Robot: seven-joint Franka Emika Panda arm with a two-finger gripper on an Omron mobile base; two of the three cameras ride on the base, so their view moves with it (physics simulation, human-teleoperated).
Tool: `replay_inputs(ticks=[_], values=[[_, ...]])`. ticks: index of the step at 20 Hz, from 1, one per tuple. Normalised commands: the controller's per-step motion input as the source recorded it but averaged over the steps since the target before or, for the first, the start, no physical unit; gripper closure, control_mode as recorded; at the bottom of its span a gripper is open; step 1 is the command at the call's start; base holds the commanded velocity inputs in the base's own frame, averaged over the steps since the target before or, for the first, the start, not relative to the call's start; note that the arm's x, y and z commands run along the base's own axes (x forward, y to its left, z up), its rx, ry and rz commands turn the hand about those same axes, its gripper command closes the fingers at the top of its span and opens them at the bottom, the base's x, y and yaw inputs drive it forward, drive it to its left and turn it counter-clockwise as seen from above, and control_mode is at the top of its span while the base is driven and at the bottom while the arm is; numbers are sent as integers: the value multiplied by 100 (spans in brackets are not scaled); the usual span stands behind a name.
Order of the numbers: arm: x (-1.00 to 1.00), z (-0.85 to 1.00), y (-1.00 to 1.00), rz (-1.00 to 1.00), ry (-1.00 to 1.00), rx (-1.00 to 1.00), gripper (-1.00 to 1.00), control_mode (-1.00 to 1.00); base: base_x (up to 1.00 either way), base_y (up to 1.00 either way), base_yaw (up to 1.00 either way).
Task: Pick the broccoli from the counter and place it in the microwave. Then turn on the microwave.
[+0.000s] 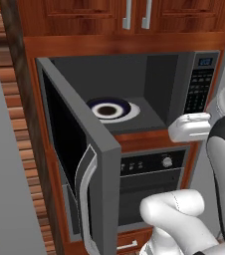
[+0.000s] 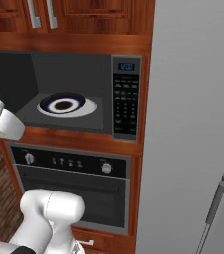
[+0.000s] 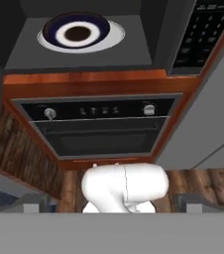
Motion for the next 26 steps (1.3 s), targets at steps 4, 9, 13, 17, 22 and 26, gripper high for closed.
replay_inputs(ticks=[4,9,13,17,22,26], values=[[-4,-8,0,17,0,-4,-100,-100,0,0,0],[-1,-7,-2,7,0,0,-100,-100,0,0,0],[0,-2,-2,1,0,0,-100,100,-20,-24,1],[0,0,0,0,0,0,-100,100,-20,-90,-3],[0,0,0,0,0,0,-100,100,-12,-100,-8],[0,0,0,0,0,0,-100,100,-3,-100,-10]])
